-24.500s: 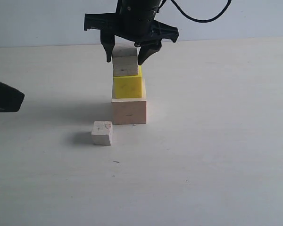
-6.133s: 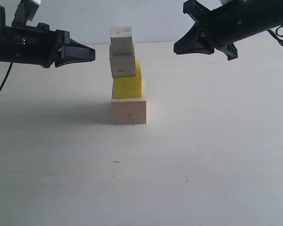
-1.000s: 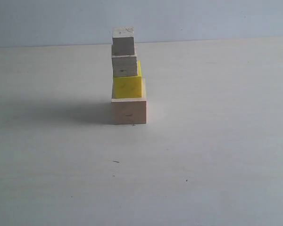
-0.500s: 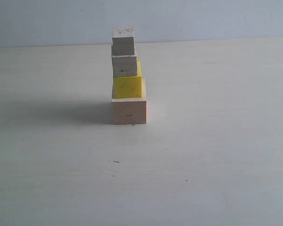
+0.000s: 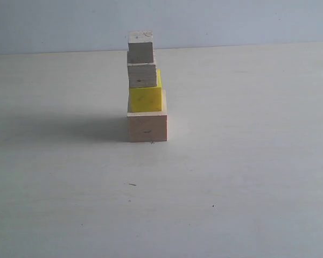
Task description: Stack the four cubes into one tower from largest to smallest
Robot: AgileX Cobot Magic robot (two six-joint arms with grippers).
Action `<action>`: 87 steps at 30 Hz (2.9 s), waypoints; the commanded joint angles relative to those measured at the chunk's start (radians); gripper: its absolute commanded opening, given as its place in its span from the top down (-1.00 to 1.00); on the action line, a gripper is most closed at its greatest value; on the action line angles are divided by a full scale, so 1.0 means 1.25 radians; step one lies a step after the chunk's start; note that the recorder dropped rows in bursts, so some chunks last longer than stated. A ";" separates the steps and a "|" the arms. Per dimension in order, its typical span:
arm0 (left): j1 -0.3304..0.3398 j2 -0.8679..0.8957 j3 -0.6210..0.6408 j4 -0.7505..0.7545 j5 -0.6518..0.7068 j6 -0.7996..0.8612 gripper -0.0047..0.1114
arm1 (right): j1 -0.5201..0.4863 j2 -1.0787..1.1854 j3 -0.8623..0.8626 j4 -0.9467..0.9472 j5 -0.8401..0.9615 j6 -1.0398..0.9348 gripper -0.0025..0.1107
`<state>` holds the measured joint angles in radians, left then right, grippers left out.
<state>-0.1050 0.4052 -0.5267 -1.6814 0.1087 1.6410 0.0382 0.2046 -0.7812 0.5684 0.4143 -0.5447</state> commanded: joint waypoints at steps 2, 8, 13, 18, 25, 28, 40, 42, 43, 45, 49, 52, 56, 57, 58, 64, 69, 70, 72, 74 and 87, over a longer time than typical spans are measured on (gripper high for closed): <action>-0.044 -0.004 0.004 -0.002 -0.035 0.000 0.92 | -0.003 -0.014 0.006 -0.006 0.001 0.010 0.96; -0.044 -0.011 0.004 -0.002 -0.033 -0.019 0.92 | -0.003 -0.014 0.006 -0.006 0.001 0.012 0.96; -0.044 -0.010 0.004 -0.002 -0.033 -0.017 0.92 | -0.003 -0.014 0.006 0.001 0.001 0.012 0.96; -0.044 -0.010 0.004 -0.002 -0.033 -0.017 0.92 | -0.003 -0.014 0.006 0.001 0.001 0.012 0.96; -0.044 -0.010 0.004 0.005 -0.034 -0.015 0.92 | -0.003 -0.014 0.006 0.001 0.001 0.012 0.96; -0.032 -0.026 0.004 0.010 -0.036 -0.015 0.92 | -0.003 -0.014 0.006 0.001 0.001 0.012 0.96; 0.132 -0.228 0.024 0.011 -0.061 -0.079 0.92 | -0.003 -0.014 0.006 0.001 0.001 0.012 0.96; 0.132 -0.239 0.024 0.011 -0.073 -0.079 0.92 | -0.003 -0.014 0.006 0.001 0.001 0.012 0.96; 0.132 -0.241 0.024 0.011 -0.075 -0.079 0.92 | -0.003 -0.014 0.006 0.001 0.001 0.012 0.96; 0.132 -0.245 0.025 0.011 -0.075 -0.081 0.92 | -0.003 -0.014 0.006 0.001 0.001 0.012 0.96; 0.132 -0.257 0.058 0.172 -0.055 -0.211 0.92 | -0.003 -0.014 0.006 0.001 0.001 0.012 0.96; 0.132 -0.270 0.101 0.598 0.007 -0.610 0.92 | -0.003 -0.014 0.006 0.001 0.001 0.012 0.96; 0.132 -0.281 0.150 1.176 0.129 -1.266 0.92 | -0.003 -0.014 0.006 0.001 0.001 0.012 0.96; 0.132 -0.288 0.164 1.257 0.148 -1.372 0.92 | -0.003 -0.014 0.006 0.001 0.001 0.012 0.96; 0.132 -0.296 0.179 1.306 0.164 -1.436 0.92 | -0.003 -0.014 0.006 0.001 0.001 0.012 0.96; 0.132 -0.324 0.291 1.327 0.156 -1.463 0.92 | -0.003 -0.014 0.006 0.001 0.001 0.012 0.96; 0.132 -0.324 0.366 1.337 0.147 -1.460 0.92 | -0.003 -0.014 0.006 -0.003 0.001 0.012 0.96; 0.132 -0.324 0.378 1.337 0.147 -1.460 0.92 | -0.003 -0.014 0.006 -0.003 0.001 0.012 0.96; 0.132 -0.324 0.399 1.337 0.147 -1.460 0.92 | -0.003 -0.014 0.006 -0.003 0.001 0.012 0.96; 0.132 -0.324 0.414 1.337 0.147 -1.460 0.92 | -0.003 -0.014 0.006 -0.003 0.001 0.012 0.96; 0.132 -0.324 0.421 1.337 0.193 -1.450 0.92 | -0.003 -0.014 0.006 -0.003 0.001 0.012 0.96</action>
<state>0.0589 0.0060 -0.0038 -0.0143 0.3224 -0.1768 0.0382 0.1887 -0.7812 0.5683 0.4143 -0.5344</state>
